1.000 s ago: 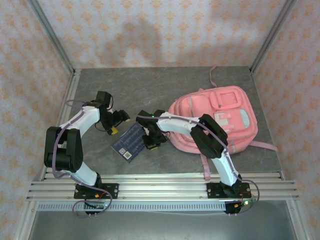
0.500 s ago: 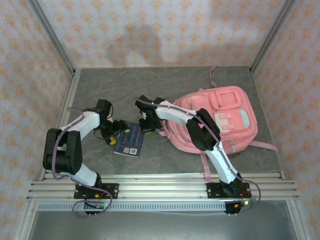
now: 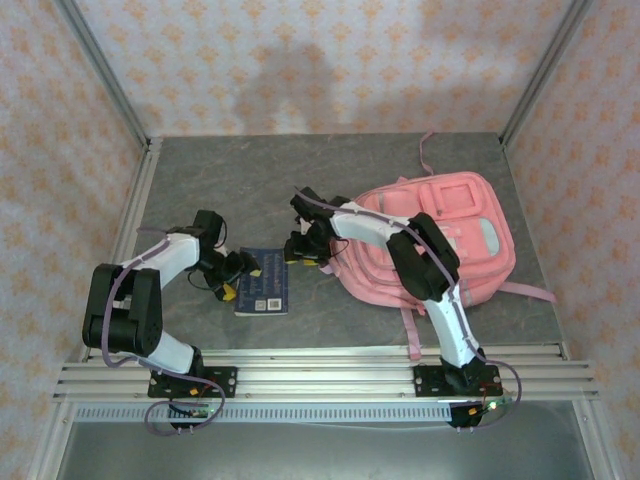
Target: Pack books, pencil case, and school supplies into a backpack
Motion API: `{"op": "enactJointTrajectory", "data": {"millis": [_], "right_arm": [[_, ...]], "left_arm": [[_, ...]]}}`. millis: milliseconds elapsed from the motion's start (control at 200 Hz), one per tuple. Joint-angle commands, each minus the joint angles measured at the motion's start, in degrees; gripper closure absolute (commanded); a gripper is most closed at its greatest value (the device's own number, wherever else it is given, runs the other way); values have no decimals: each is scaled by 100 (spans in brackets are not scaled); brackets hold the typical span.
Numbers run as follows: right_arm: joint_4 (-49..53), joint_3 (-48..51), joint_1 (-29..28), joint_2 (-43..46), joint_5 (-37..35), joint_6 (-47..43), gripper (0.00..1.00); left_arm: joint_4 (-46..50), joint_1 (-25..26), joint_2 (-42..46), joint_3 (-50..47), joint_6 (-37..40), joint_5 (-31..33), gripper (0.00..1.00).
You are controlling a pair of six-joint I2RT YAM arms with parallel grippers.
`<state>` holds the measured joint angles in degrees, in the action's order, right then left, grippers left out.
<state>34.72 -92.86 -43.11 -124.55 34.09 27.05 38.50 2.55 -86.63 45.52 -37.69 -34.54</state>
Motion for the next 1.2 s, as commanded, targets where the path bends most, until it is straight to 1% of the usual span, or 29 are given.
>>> {"op": "enactJointTrajectory", "data": {"millis": [0,45,145,225,320,415,490,560,626,716,776,881,951,996,1096,1146,1176,1191], "right_arm": [[-595,423,-38,86,649,687,52],[-835,500,-39,48,786,862,53],[-1247,619,-42,-33,982,1117,53],[-1256,569,-57,-127,1065,1069,53],[-1183,483,-88,-247,1227,984,53],[-932,348,-174,-344,1175,791,53],[-766,225,-240,-423,1193,680,53],[-890,195,-276,-453,1356,753,53],[-1186,236,-273,-411,1686,892,53],[-1295,259,-234,-265,1885,868,53],[-1644,448,-169,-71,2101,1017,54],[-2328,711,-100,98,2529,1365,57],[-2564,778,-109,83,2718,1501,61],[-2516,756,-117,16,2718,1470,66],[-1984,637,-85,-103,2403,1102,82],[-1707,603,-28,-56,2106,927,90],[-1630,651,22,26,1944,908,95],[-1633,685,49,87,1857,920,97]], "left_arm": [[-81,35,-121,-46,22,-9,29],[-46,35,-156,-21,55,40,33],[-46,35,-260,-28,112,95,47],[-59,38,-385,-41,159,115,59],[-86,35,-525,-52,225,154,70],[-141,34,-690,-35,286,156,78],[-149,35,-803,-17,305,161,81],[-155,35,-881,-10,323,155,85],[-128,35,-944,11,367,172,89],[-75,35,-994,43,427,189,91],[-16,35,-1005,75,474,224,92],[98,35,-1015,141,590,251,92],[179,35,-998,206,664,277,93],[204,35,-976,221,675,250,93],[266,37,-813,232,680,213,91],[342,35,-642,238,656,228,87],[394,35,-505,251,629,252,83],[421,28,-427,255,597,261,79]]}}
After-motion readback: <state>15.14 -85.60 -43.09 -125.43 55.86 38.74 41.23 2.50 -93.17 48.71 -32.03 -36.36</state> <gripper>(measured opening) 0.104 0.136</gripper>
